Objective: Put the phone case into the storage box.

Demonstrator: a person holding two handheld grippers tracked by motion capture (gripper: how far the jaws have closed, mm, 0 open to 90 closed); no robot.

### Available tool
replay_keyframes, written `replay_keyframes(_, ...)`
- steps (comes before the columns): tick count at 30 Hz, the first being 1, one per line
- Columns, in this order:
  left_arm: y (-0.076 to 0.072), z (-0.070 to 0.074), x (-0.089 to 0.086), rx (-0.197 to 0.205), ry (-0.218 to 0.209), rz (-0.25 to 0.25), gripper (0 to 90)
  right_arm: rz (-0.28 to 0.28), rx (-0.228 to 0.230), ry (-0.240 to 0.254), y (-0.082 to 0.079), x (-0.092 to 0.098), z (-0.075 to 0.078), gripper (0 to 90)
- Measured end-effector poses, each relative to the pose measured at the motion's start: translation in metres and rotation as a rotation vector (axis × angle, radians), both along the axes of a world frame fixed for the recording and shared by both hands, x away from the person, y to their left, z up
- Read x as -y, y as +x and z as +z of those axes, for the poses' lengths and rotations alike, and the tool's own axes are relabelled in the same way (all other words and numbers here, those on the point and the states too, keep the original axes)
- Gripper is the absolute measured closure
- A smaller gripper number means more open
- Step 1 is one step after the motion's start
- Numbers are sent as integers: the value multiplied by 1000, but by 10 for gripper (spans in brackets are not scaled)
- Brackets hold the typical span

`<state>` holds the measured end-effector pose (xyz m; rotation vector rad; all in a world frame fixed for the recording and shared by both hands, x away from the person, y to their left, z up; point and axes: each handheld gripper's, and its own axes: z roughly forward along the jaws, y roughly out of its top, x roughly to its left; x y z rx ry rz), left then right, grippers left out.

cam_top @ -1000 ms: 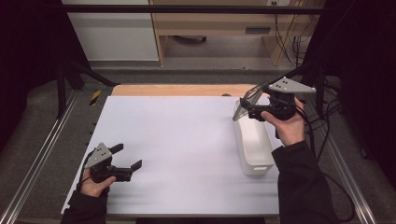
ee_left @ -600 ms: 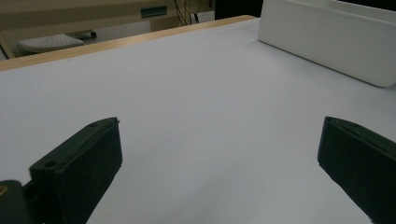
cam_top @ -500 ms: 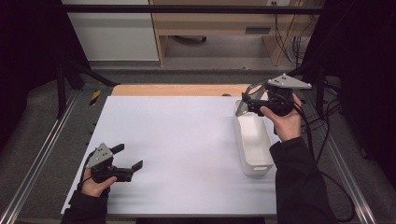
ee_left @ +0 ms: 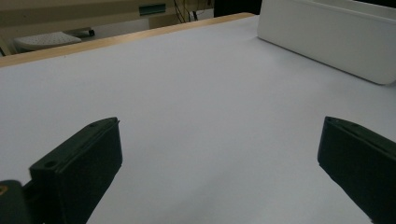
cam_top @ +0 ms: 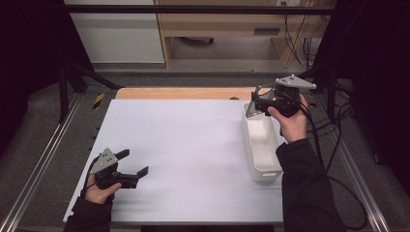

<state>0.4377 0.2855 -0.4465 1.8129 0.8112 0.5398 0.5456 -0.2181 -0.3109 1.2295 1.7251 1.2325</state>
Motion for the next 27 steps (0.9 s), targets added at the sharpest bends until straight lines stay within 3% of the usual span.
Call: replay_keyframes(27,1,-2,2,-6,11,-17,0,-116,-58,-5,37,0,-26,115)
